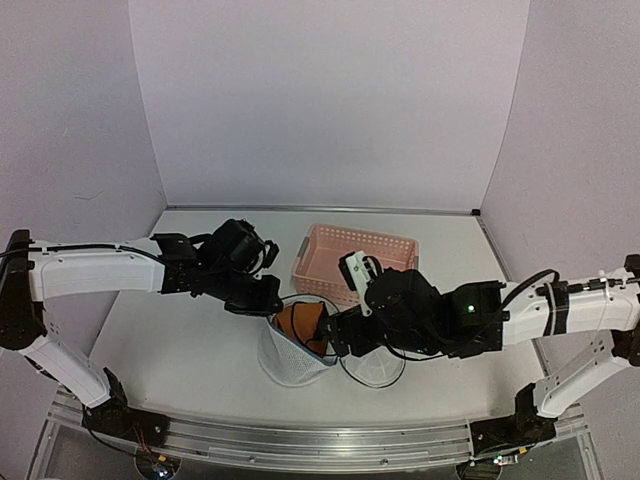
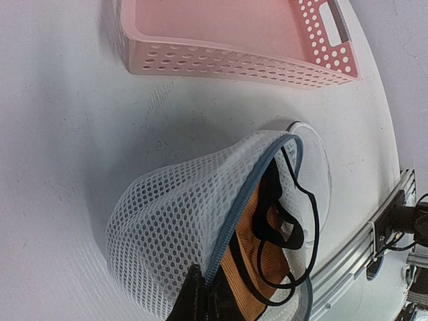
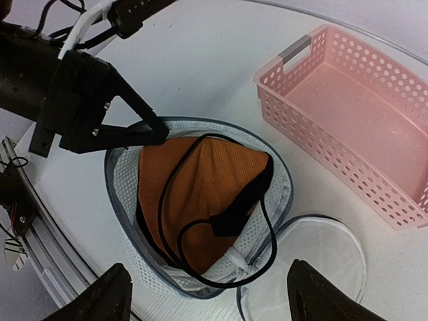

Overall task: Unzip the laundry bag and remove the bra
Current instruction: Pick up the bra from the laundry bag, then place the bra in the bin.

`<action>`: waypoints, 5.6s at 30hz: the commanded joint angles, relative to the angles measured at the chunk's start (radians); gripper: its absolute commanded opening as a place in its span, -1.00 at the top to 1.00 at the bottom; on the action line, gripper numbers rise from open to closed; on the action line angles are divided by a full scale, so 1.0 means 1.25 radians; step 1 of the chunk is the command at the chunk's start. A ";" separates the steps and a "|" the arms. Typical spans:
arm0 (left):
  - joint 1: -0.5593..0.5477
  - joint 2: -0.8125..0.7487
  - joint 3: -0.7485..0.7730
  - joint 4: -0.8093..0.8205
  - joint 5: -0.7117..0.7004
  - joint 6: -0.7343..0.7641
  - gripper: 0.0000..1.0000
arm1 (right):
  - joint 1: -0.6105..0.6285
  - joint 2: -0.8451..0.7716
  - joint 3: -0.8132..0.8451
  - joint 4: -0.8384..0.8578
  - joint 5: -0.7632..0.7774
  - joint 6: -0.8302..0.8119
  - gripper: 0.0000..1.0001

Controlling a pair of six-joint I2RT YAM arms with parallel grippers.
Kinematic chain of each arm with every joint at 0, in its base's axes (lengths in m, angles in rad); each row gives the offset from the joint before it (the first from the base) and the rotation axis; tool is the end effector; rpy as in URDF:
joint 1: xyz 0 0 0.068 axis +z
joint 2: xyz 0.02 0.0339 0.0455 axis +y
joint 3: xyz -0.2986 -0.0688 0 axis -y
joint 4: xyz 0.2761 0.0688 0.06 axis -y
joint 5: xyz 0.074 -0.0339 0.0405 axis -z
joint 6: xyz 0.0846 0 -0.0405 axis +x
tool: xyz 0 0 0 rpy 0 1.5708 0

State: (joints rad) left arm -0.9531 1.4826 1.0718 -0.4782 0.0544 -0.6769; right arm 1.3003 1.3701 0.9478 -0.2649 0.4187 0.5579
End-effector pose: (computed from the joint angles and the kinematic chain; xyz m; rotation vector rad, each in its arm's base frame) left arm 0.2109 -0.3048 0.2326 0.3855 2.5903 -0.7249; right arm 0.1277 0.3318 0.2517 -0.6017 2.1653 0.5629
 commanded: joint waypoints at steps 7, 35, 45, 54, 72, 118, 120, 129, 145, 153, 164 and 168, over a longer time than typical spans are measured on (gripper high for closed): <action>-0.014 -0.036 0.008 0.031 -0.011 0.020 1.00 | -0.058 0.198 0.171 0.027 -0.152 0.020 -0.64; -0.025 -0.037 0.005 0.044 0.001 0.005 1.00 | -0.077 0.393 0.238 0.099 -0.125 0.039 0.36; -0.025 -0.061 -0.013 0.044 -0.079 -0.023 1.00 | -0.078 0.290 0.148 0.127 -0.103 0.032 1.00; -0.024 -0.052 -0.022 0.044 -0.101 -0.039 1.00 | -0.077 0.129 0.004 0.189 -0.076 0.050 1.00; -0.024 -0.019 -0.012 0.047 -0.079 -0.030 1.00 | -0.077 -0.123 -0.039 0.324 0.048 -0.025 1.00; -0.025 -0.108 -0.085 0.050 -0.079 -0.006 1.00 | -0.330 0.537 0.500 0.013 0.203 -0.672 1.00; -0.026 -0.110 -0.088 0.050 -0.079 -0.006 1.00 | -0.341 0.557 0.522 0.013 0.221 -0.677 1.00; -0.026 -0.113 -0.087 0.051 -0.083 -0.007 1.00 | -0.371 0.601 0.577 0.017 0.267 -0.677 1.00; -0.024 -0.101 -0.076 0.051 -0.074 -0.007 1.00 | -0.374 0.659 0.584 -0.049 -0.001 -0.689 0.63; -0.026 -0.100 -0.075 0.050 -0.074 -0.010 1.00 | -0.381 0.635 0.584 -0.049 -0.007 -0.677 0.00; -0.025 -0.095 -0.068 0.051 -0.082 -0.005 1.00 | -0.381 0.484 0.521 -0.076 -0.026 -0.675 -0.34; -0.024 -0.088 -0.064 0.051 -0.084 -0.003 1.00 | -0.380 0.412 0.487 -0.110 -0.056 -0.669 -0.39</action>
State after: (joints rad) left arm -0.9829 1.3739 0.9588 -0.4442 -0.0307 -0.7029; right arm 0.8249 2.0193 1.5791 -0.3794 0.3885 -0.2970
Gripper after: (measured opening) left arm 0.024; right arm 0.690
